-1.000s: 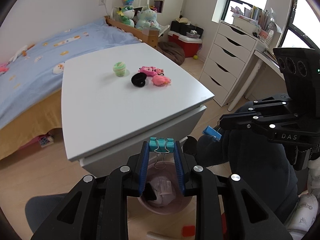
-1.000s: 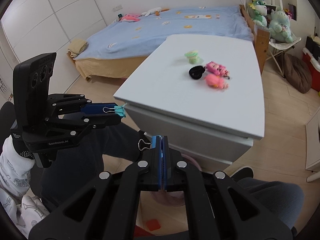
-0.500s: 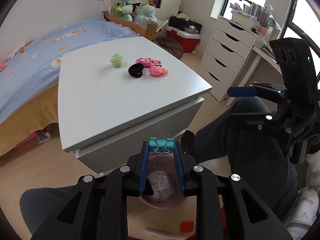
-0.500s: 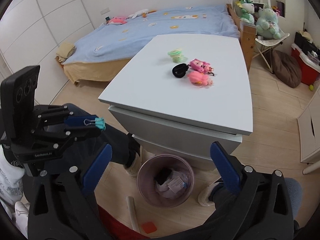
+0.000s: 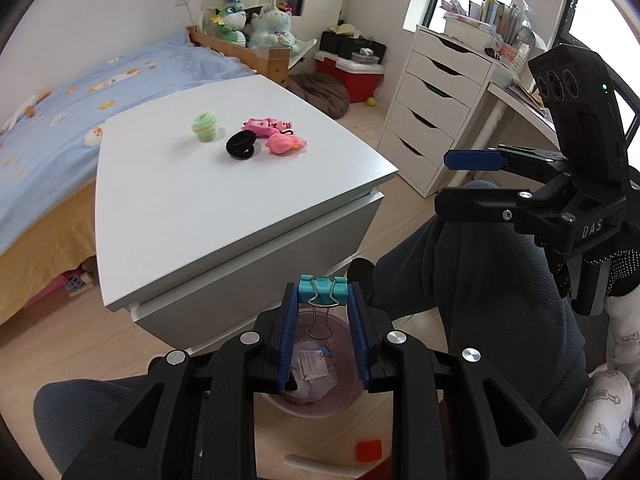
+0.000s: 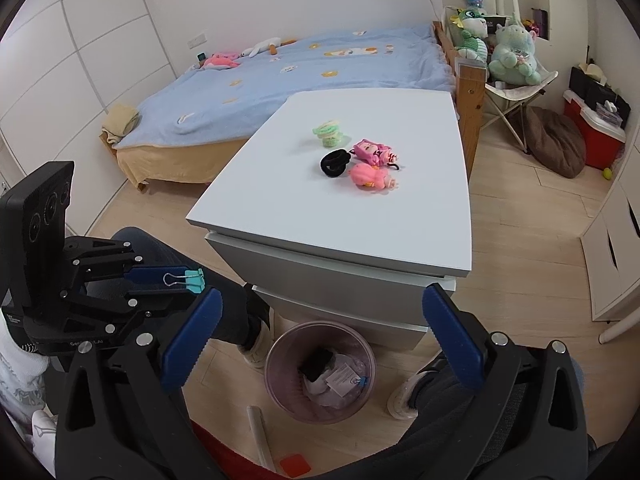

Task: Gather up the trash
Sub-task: 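Open the left tool over the pink bin, dropping the teal clip, while the right tool drops the blue clip, then reach the right tool to the pink blob figure and close on it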

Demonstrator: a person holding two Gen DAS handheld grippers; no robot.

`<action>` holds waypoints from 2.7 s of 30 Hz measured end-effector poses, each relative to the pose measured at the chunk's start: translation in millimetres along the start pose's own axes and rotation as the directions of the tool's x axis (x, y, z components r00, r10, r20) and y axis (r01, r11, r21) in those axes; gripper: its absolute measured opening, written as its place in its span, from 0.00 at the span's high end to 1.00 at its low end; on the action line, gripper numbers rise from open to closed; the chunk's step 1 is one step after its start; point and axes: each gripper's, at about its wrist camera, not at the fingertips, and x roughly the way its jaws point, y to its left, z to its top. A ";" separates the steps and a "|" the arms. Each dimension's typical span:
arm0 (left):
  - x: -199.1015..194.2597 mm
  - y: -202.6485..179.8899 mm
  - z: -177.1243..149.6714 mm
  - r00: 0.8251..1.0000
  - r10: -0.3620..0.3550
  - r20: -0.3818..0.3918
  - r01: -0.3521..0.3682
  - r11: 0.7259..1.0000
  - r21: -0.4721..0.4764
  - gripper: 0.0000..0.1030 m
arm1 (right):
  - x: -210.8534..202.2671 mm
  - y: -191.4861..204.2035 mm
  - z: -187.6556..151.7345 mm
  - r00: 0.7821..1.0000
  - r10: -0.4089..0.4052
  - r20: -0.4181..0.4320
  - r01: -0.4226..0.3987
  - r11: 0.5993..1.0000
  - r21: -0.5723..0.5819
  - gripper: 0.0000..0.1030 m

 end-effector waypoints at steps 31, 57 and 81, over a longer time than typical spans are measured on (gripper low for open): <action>-3.7 23.3 7.2 0.997 0.048 0.057 -0.042 0.994 -0.102 0.07 | -0.3 -5.8 2.7 1.000 -0.005 0.015 0.005 1.000 0.018 0.03; -4.8 57.2 48.0 0.987 0.114 0.111 -0.099 0.986 -0.132 0.07 | 98.6 -33.0 115.3 0.982 -0.076 -0.175 0.079 0.997 0.011 0.03; -2.3 64.7 45.9 0.988 0.103 0.113 -0.084 0.983 -0.163 0.07 | 171.0 -42.6 120.8 0.929 -0.110 -0.353 0.145 0.987 0.072 0.31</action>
